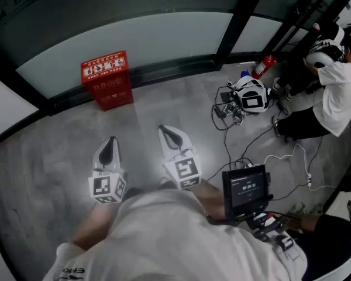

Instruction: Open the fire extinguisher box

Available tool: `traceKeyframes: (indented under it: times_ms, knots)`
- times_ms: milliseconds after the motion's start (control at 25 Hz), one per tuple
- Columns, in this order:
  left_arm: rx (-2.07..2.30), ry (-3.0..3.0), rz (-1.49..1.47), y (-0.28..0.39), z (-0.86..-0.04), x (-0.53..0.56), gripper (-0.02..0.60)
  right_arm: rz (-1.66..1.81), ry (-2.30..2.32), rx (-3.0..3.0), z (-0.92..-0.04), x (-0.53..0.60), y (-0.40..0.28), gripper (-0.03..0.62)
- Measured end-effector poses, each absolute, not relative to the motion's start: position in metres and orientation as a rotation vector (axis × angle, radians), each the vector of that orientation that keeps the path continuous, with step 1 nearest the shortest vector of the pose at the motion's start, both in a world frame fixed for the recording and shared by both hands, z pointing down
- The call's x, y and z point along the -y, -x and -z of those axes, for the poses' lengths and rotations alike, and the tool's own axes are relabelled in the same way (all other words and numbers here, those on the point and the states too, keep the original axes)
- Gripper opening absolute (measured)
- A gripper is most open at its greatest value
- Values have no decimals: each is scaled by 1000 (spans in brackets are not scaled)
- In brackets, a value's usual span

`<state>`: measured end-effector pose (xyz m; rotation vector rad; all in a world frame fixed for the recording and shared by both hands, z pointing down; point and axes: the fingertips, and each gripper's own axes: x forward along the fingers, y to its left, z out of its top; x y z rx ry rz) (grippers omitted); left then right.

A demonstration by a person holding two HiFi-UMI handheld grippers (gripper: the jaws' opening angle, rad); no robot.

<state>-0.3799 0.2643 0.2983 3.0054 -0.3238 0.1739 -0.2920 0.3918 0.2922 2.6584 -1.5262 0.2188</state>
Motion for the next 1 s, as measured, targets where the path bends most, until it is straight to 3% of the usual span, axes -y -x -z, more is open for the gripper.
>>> traceKeyframes:
  times_ms: [480,1000]
  knots:
    - [232,-3015,-189,262,-309,-237,2,-265,-2676,1447,-314,-374,193,14]
    - [193,-2983,-237,154,-330,-109,2,-326,-2618,1418,-330,-240,81,14]
